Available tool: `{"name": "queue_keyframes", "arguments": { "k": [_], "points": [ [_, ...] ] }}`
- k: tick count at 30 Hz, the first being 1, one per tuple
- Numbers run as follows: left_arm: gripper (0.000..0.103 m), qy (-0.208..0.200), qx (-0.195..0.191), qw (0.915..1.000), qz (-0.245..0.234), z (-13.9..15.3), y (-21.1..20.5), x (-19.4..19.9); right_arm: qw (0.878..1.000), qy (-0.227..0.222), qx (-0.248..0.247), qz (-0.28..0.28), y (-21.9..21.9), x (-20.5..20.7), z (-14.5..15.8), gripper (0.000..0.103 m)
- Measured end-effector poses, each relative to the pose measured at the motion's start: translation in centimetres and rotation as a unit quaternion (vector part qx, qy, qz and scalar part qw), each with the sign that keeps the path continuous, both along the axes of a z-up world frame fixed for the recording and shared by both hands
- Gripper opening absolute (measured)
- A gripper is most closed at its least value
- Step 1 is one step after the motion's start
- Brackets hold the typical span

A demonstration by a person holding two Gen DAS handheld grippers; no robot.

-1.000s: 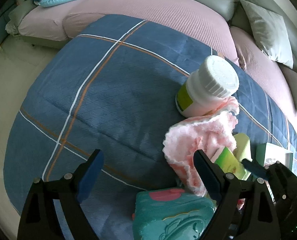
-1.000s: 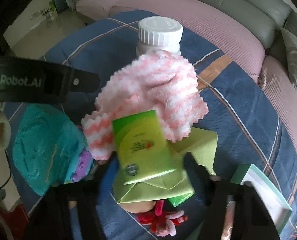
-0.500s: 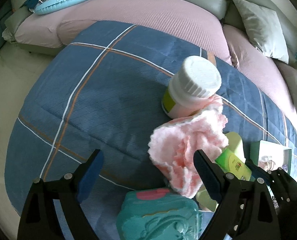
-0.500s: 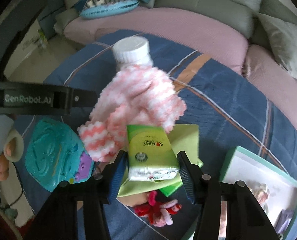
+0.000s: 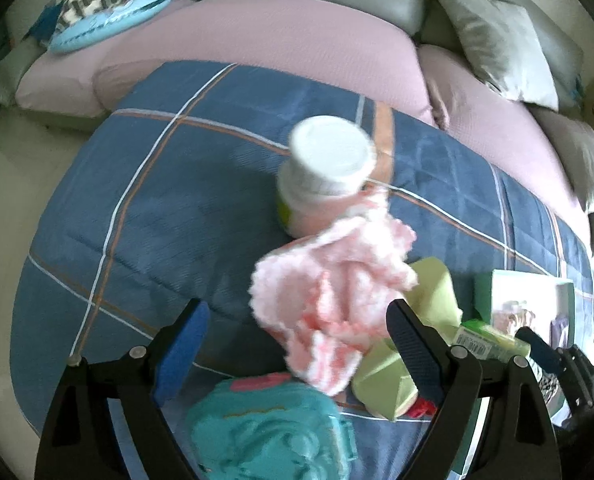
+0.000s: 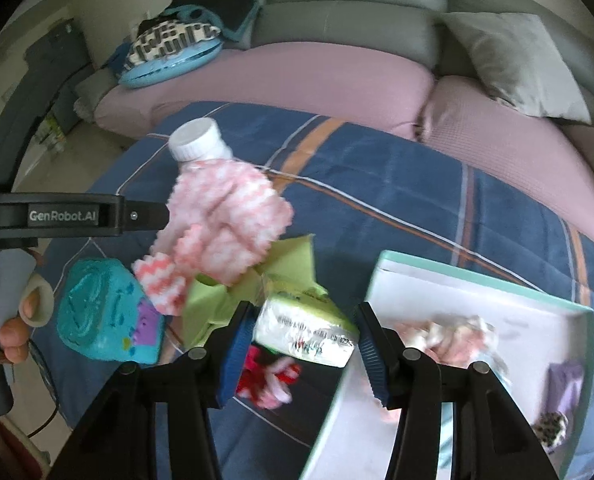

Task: Organize soft objects
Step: 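Grasp the green tissue pack with the right tool while the left tool grasps the lime-green cloth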

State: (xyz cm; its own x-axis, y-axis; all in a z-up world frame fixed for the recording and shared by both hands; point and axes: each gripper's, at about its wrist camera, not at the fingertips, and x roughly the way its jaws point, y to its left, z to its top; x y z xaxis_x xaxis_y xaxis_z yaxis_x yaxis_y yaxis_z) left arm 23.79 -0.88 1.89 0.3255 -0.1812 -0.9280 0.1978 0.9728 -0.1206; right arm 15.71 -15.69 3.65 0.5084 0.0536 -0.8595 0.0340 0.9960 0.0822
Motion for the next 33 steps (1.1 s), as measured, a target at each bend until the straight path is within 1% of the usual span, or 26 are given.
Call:
{"name": "queue_keyframes", "arguments": {
  "k": [5, 6, 9, 16, 18, 20, 24, 25, 26, 28, 32, 33],
  "points": [
    [0.09, -0.01, 0.0, 0.999, -0.042, 0.6, -2.9, -1.1, 1.0, -0.008, 0.011, -0.025, -1.9, -1.6, 0.5, 0.052],
    [0.09, -0.01, 0.0, 0.9985, -0.053, 0.6, -3.6, -1.4, 0.999, -0.011, 0.015, -0.03, -2.2, -2.0, 0.7, 0.052],
    [0.085, -0.01, 0.005, 0.997, -0.076, 0.5, -5.3, -2.1, 0.998, -0.02, 0.026, -0.045, -3.2, -3.0, 1.2, 0.052],
    [0.084, -0.011, 0.016, 0.9926, -0.12, 0.0, -8.5, -3.7, 0.995, -0.039, 0.04, -0.083, -5.5, -5.7, 2.4, 0.052],
    [0.08, -0.007, 0.019, 0.9909, -0.133, -0.5, -9.5, -4.1, 0.994, -0.044, 0.042, -0.092, -6.1, -6.3, 2.7, 0.052],
    [0.073, 0.0, 0.023, 0.9895, -0.143, -1.1, -10.2, -4.4, 0.993, -0.047, 0.045, -0.099, -6.6, -6.8, 2.8, 0.052],
    [0.069, 0.015, 0.036, 0.9871, -0.155, -2.7, -11.7, -4.8, 0.991, -0.051, 0.053, -0.111, -7.5, -7.3, 2.8, 0.052],
    [0.062, 0.019, 0.04, 0.9867, -0.156, -3.1, -11.9, -4.8, 0.991, -0.051, 0.055, -0.112, -7.6, -7.3, 2.8, 0.052],
    [0.057, 0.023, 0.042, 0.9864, -0.157, -3.5, -12.1, -4.8, 0.991, -0.051, 0.056, -0.112, -7.7, -7.3, 2.8, 0.052],
    [0.054, 0.029, 0.041, 0.9864, -0.157, -4.0, -12.3, -4.9, 0.991, -0.052, 0.057, -0.112, -7.8, -7.4, 2.7, 0.052],
    [0.036, 0.035, 0.034, 0.9877, -0.148, -4.7, -12.1, -4.7, 0.99, -0.054, 0.06, -0.112, -7.9, -7.5, 2.7, 0.052],
    [0.033, 0.035, 0.032, 0.9883, -0.145, -4.8, -12.0, -4.6, 0.99, -0.054, 0.06, -0.112, -8.0, -7.5, 2.7, 0.052]
  ]
}}
